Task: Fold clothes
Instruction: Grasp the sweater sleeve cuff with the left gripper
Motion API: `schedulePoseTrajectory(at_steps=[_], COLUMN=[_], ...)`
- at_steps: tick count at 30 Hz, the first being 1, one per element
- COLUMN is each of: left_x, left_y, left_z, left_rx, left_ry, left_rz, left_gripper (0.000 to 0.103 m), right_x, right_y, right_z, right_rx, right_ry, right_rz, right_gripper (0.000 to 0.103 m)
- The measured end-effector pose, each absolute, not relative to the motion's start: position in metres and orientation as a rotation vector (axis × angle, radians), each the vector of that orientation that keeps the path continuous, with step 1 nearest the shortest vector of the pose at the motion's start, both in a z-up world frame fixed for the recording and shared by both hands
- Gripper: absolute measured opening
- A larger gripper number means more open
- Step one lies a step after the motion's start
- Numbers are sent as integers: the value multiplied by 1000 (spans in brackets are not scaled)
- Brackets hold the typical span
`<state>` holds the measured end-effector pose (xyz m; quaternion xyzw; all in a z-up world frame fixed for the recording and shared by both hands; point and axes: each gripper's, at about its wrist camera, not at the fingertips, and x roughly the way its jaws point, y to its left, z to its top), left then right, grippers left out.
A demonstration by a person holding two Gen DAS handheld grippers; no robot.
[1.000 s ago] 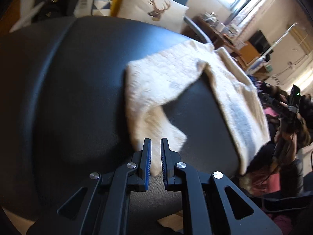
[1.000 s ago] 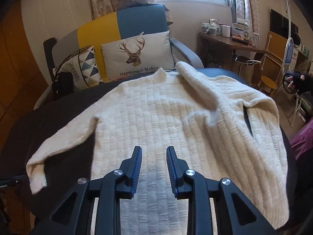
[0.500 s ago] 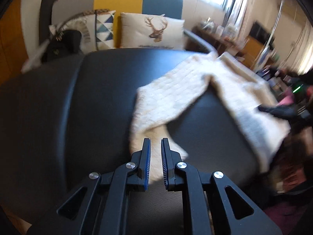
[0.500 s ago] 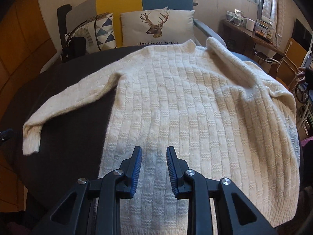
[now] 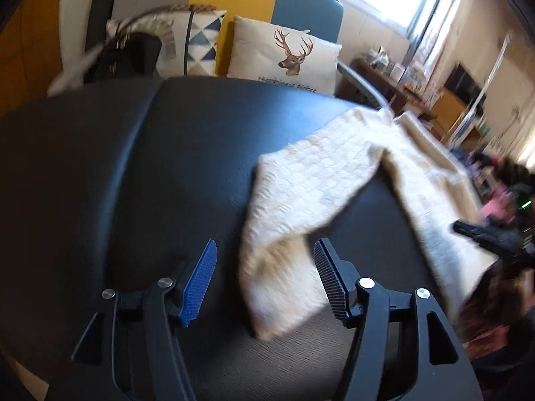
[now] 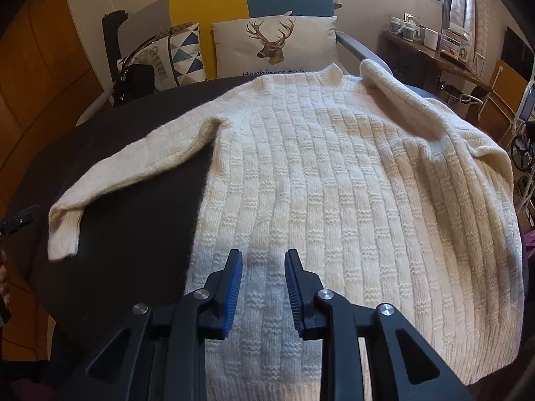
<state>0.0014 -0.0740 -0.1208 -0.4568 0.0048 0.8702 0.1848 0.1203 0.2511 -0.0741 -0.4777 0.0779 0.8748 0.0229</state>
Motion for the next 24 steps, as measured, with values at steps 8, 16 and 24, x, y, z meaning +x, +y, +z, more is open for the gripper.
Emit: schedulePoseTrajectory(at_steps=[8,16,24], left_x=[-4,-5,-9], left_y=[-59,-55,-31], left_z=[-144,-99,39], left_rx=[-1332,-1188,-726], left_ry=[180,111,649], left_rz=[2405,2566,2853], left_gripper=[6,4,4], right_x=[124,127,126], right_y=[252,256,283], right_z=[-69,-69,-63], right_rx=[-1456,-1435,-1346], right_ry=[207,205,350], right_rz=[2678,2671,2696], right_gripper=[26,26,26])
